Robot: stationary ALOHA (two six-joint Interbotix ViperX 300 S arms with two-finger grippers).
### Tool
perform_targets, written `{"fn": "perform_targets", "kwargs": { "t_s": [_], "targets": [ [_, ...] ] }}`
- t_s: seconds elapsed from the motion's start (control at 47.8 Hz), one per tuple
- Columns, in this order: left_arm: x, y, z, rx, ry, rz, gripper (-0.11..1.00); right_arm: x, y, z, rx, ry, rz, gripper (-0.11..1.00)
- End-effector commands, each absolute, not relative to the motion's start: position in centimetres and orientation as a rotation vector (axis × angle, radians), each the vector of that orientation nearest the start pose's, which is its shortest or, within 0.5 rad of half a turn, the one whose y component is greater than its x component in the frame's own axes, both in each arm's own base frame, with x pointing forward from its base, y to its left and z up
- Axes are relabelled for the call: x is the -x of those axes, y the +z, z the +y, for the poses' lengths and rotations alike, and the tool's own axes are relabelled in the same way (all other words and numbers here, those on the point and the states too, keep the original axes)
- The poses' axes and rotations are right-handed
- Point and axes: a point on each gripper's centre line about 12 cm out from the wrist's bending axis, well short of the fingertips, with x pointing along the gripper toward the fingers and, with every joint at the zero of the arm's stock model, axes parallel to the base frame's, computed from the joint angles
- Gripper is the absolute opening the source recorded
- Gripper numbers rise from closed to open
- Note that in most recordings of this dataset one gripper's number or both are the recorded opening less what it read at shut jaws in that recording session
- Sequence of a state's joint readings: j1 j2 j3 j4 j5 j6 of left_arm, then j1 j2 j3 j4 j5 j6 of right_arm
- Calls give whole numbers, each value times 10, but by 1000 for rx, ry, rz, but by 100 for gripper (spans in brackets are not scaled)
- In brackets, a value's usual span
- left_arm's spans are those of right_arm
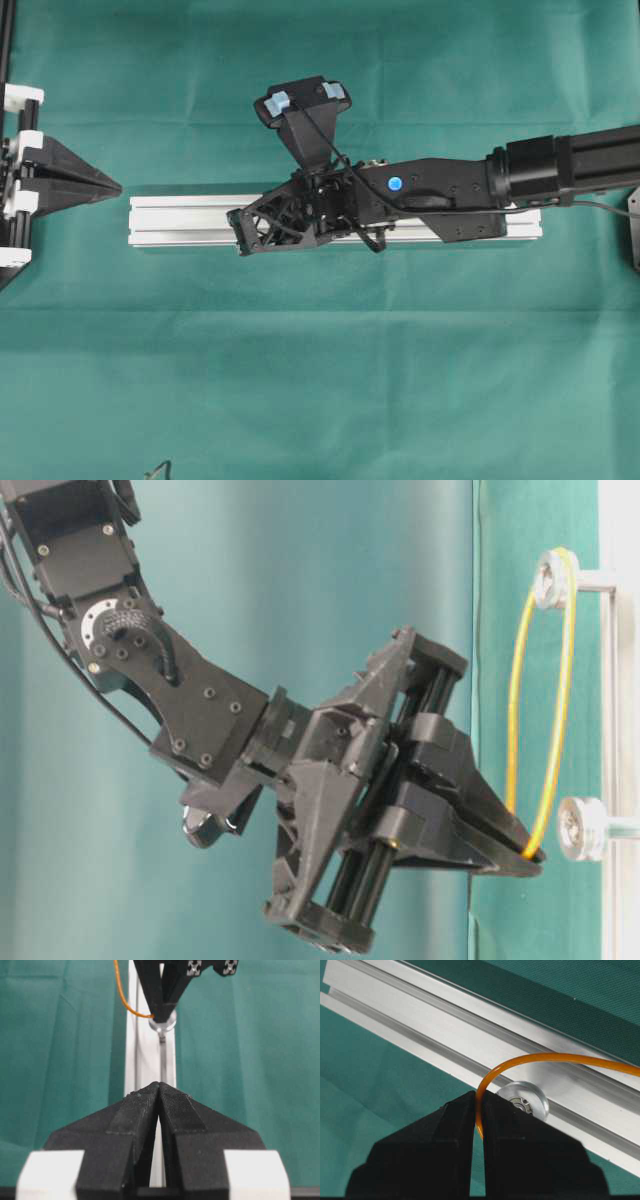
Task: Hook the rubber onto the shaft.
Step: 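Pull the band left and down past the knob with the right gripper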
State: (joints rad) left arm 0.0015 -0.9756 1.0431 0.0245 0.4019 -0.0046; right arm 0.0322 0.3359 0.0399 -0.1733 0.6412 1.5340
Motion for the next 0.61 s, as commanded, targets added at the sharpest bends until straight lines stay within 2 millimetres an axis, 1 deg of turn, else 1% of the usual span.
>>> {"fn": "perform_targets", "kwargs": {
  "t_s": [0.0,0.272,0.585],
  "targets": [
    [-192,280,2,-24,9,446,0,-505,201,7,-1225,-706,737,7],
    [-192,280,2,-24,9,446,0,-513,198,11,-1236,-702,733,7],
    [-192,281,2,-22,10,445,0,-514,192,16,-1258,-715,738,7]
  ]
}}
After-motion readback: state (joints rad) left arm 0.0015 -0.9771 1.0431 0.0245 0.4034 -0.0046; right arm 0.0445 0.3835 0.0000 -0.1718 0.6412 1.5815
